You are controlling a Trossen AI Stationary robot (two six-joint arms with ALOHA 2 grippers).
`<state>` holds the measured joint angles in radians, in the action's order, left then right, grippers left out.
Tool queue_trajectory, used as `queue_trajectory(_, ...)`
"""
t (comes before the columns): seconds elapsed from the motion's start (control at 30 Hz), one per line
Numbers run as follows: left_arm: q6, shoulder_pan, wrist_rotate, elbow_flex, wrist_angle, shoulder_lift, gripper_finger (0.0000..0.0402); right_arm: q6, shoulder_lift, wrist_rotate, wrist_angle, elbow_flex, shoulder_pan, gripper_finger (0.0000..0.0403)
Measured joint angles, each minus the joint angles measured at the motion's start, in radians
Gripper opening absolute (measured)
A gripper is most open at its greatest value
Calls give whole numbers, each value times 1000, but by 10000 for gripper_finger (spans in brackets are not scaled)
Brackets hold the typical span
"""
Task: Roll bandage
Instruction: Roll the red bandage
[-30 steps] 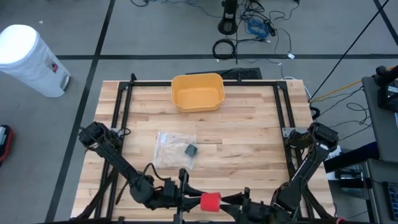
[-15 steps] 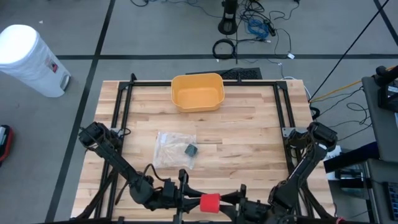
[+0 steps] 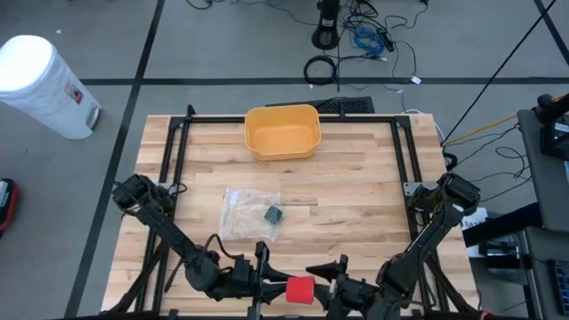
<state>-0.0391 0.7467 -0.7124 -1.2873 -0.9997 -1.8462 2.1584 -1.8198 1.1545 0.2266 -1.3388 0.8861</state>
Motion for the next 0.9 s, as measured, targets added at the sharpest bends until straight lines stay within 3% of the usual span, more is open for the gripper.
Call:
queue_trajectory(0.33, 1, 0, 0, 0, 18, 0, 54, 0, 0, -9, 2, 0, -9, 231)
queue_trajectory(0.9, 27, -1, 0, 0, 18, 0, 54, -53, 0, -55, 27, 0, -8, 124)
